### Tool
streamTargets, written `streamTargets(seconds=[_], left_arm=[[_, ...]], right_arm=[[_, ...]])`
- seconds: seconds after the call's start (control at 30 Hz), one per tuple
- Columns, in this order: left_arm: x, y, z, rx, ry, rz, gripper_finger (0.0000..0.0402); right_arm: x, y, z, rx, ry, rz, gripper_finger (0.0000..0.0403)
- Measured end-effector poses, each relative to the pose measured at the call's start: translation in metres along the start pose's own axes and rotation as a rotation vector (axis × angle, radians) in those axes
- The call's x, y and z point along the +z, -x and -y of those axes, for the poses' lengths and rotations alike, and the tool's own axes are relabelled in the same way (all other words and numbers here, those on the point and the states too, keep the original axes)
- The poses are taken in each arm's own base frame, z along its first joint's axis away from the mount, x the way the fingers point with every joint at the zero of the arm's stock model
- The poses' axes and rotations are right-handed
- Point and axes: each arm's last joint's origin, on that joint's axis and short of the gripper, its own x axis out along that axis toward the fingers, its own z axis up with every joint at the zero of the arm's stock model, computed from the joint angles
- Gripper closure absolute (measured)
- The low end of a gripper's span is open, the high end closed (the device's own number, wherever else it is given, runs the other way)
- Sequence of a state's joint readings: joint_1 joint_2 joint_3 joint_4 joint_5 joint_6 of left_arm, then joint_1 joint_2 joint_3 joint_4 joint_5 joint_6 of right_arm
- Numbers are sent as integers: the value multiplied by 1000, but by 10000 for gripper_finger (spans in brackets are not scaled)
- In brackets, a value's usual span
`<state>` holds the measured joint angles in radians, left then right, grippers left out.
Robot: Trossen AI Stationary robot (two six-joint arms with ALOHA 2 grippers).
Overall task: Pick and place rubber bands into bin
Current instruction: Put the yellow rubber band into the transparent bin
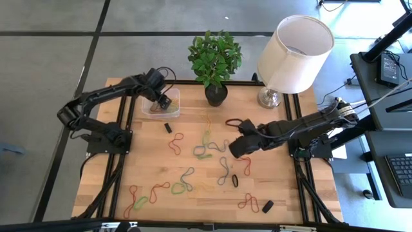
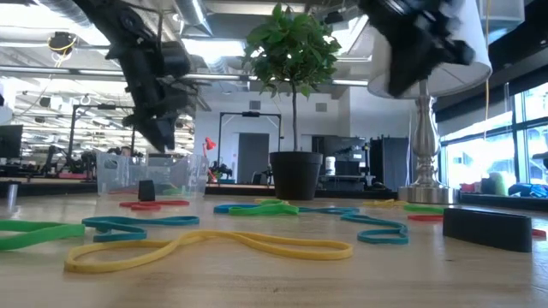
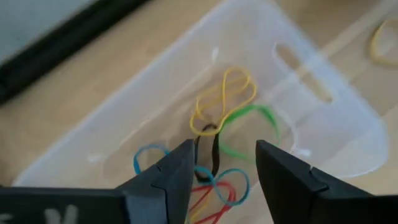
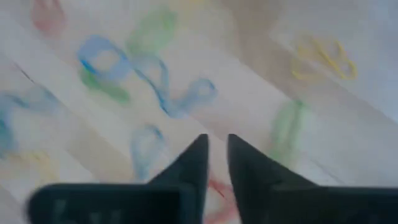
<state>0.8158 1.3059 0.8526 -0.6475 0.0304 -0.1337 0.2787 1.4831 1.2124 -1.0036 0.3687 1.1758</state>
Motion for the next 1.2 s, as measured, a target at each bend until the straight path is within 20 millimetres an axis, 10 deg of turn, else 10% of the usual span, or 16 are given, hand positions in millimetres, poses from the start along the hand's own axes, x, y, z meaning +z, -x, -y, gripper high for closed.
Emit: streamTargets(seconds=[0.33,0.77,1.2], left_arm=[[8,48,34,-156,-153,179,279],[-26,91,160,-319,-576,265,305],[-74,50,273,-267,-985,143,296]], right_arm=[[-25,0,60,211,87,46,399],[-46,-27,144,551,187,110,401],[-34,-30,156,515,361,209,400]])
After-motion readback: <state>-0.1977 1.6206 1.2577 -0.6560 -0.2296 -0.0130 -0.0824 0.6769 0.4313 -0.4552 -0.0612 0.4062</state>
